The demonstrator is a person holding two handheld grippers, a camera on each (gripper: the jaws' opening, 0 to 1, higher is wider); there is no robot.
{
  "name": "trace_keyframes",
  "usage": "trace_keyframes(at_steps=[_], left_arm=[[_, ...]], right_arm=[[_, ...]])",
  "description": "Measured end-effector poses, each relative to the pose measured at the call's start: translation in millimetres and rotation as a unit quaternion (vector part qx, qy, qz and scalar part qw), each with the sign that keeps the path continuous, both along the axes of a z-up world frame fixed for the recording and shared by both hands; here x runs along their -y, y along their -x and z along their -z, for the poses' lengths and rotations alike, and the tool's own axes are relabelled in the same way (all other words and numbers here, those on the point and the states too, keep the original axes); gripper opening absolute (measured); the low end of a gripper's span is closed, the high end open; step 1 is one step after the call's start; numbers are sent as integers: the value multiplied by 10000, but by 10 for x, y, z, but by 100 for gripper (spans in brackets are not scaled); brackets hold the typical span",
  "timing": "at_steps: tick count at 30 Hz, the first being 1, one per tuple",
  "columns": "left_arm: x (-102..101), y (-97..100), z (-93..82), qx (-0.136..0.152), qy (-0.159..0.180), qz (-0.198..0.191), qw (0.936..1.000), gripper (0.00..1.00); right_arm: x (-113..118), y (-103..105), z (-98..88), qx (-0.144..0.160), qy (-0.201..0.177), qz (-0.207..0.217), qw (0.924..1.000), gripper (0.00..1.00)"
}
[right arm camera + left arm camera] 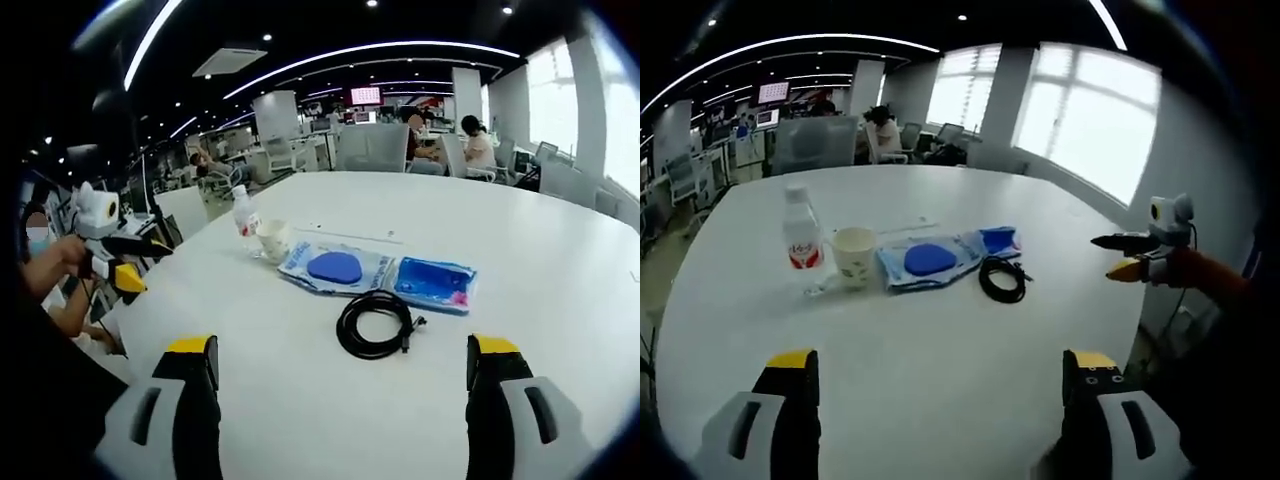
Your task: Arrange the tabletop items into an orderly group along one side of the table until the central work area is clear of visible clutter.
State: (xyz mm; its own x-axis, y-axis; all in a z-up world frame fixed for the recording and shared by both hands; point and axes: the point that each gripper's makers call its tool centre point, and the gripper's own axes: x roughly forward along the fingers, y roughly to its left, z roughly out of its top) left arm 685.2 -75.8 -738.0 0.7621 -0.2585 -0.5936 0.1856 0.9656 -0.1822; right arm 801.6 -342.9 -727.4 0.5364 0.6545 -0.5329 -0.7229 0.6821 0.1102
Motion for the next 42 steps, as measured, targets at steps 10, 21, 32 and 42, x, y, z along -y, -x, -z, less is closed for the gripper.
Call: trace_keyframes(at_steps=[10, 21, 32, 42], left_arm=[[119, -31, -35, 11, -10, 102, 9999, 100], [216, -35, -30, -46, -27, 184, 9998, 100], [184, -28, -23, -59, -25, 162, 9998, 100], [217, -35, -34, -40, -39, 210, 9998, 100]], right_arm=[[42, -23, 12, -42, -45, 62, 10000, 100], [56, -55, 23, -32, -23, 53, 10000, 100], [36, -39, 32, -14, 22, -3, 10000, 100], [41, -37, 19, -1, 23, -11, 10000, 100]])
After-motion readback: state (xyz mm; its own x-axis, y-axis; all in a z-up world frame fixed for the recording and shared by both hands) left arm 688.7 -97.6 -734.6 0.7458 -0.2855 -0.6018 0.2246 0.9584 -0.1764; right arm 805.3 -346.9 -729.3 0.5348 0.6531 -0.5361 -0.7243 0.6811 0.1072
